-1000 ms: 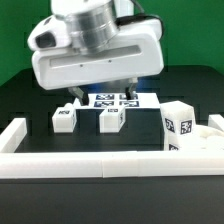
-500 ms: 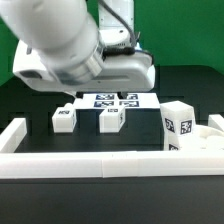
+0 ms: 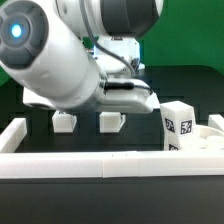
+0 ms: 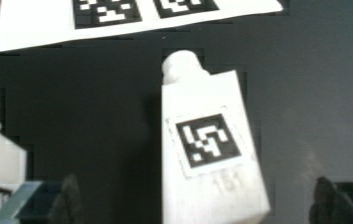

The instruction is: Assemble stool

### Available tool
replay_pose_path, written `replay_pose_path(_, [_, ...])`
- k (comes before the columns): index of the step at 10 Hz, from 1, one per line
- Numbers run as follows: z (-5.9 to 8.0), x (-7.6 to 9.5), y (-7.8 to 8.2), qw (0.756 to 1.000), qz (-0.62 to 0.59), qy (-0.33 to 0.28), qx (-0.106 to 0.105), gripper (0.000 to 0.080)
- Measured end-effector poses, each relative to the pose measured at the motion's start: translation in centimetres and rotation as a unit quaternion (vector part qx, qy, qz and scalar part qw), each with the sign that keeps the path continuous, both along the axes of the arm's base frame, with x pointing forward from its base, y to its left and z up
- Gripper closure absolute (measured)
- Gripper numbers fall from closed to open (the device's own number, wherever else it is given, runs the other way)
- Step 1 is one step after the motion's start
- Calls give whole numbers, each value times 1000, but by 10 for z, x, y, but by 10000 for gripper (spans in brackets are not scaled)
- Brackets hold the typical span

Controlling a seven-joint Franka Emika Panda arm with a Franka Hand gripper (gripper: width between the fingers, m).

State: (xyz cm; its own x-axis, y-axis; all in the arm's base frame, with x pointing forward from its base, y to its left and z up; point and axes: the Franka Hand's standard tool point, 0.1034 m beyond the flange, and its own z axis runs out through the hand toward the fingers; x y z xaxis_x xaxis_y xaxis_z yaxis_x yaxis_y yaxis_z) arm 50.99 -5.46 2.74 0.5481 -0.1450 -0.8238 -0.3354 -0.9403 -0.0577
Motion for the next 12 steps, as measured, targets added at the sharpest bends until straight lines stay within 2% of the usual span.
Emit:
replay_pose_path(2, [-8, -12, 9, 1000, -4, 18, 0, 150])
replay_pose_path(5, [-13, -14, 12, 1000, -2, 15, -3, 150])
replay_pose_path(7, [-13, -14, 11, 1000, -3, 15, -3, 399])
replay_pose_path(8, [-13, -14, 11, 1000, -3, 15, -3, 475])
replay_pose_path(12, [-13, -14, 11, 1000, -3, 15, -3, 475])
